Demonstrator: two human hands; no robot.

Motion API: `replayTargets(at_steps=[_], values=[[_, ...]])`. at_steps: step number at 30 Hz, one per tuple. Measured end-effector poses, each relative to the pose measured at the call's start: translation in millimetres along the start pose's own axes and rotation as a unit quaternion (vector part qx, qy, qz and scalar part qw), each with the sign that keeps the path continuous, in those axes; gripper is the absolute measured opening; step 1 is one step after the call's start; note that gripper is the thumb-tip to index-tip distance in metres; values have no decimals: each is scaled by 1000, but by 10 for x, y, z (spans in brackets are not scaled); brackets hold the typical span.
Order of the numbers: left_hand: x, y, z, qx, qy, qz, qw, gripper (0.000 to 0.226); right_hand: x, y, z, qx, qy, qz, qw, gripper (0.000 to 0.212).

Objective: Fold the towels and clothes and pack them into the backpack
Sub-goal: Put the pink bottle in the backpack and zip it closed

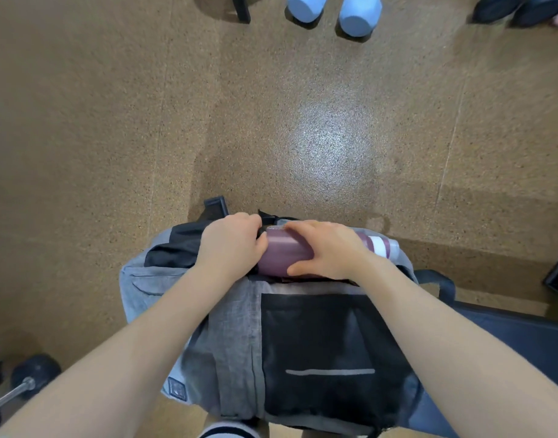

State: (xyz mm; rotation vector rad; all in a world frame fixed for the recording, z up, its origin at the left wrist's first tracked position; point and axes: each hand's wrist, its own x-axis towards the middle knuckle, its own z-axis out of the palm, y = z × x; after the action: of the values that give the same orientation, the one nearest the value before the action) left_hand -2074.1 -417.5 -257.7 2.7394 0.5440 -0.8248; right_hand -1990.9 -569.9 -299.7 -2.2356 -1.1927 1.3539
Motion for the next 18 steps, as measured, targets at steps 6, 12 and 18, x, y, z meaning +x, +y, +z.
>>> replayTargets(at_steps=[6,12,18], values=[[-27,-37,82,-26,14,-9,1000,27,60,-126,130,-82,41,-21,996,74],[-7,-99,162,-206,40,-116,971,22,-103,-37,131,-139,97,-6,986,83],[-32,-245,147,-190,6,-148,971,21,-246,159,110,-153,81,9,985,77]])
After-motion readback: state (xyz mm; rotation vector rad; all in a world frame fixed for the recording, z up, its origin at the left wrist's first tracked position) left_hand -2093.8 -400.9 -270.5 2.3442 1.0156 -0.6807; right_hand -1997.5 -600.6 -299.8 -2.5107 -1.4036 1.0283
